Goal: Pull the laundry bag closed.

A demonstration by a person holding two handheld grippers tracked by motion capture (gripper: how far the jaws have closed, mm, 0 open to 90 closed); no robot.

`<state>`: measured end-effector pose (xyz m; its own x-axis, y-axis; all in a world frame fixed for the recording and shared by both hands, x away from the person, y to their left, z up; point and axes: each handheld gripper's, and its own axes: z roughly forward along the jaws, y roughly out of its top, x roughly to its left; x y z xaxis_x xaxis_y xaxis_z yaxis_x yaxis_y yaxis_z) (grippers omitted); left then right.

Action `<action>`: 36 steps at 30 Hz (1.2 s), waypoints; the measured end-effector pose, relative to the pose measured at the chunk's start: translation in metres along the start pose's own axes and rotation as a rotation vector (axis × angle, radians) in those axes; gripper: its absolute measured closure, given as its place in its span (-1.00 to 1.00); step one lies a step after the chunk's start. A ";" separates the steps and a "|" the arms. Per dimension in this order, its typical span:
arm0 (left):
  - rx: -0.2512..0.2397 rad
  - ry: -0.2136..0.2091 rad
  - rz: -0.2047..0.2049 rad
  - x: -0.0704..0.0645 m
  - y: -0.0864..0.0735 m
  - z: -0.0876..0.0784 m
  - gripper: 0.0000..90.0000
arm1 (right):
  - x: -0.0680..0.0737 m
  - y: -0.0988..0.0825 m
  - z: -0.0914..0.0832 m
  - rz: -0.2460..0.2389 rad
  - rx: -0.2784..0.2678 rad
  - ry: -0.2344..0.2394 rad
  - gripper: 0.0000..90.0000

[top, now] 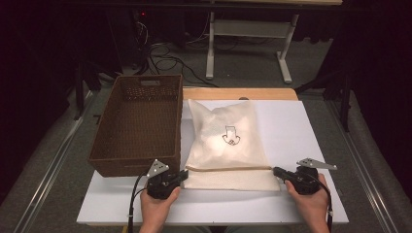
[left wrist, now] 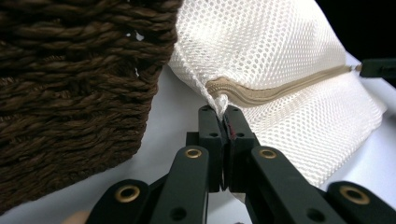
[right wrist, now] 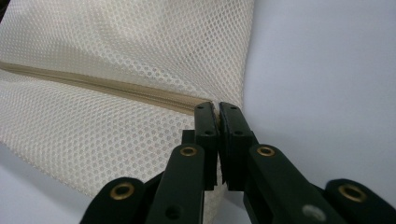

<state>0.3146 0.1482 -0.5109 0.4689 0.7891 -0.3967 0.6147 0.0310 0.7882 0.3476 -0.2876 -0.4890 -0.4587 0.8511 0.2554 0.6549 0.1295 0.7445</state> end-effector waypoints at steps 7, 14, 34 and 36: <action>-0.009 -0.090 0.018 0.004 -0.002 -0.002 0.90 | -0.005 -0.001 -0.002 0.013 -0.024 0.026 0.84; -0.072 -0.147 0.079 0.008 0.011 -0.027 -0.49 | -0.013 0.002 -0.012 0.026 -0.068 0.129 -0.41; -0.085 -0.056 0.122 0.029 0.009 -0.063 -0.80 | -0.026 0.001 -0.033 -0.011 -0.125 0.082 -0.63; -0.085 -0.042 0.130 0.033 0.008 -0.067 -0.81 | -0.033 0.000 -0.035 0.005 -0.137 0.073 -0.63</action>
<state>0.2926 0.2163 -0.4860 0.5685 0.7633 -0.3069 0.4917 -0.0162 0.8706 0.3418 -0.3338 -0.4757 -0.5011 0.8119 0.2994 0.5715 0.0507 0.8190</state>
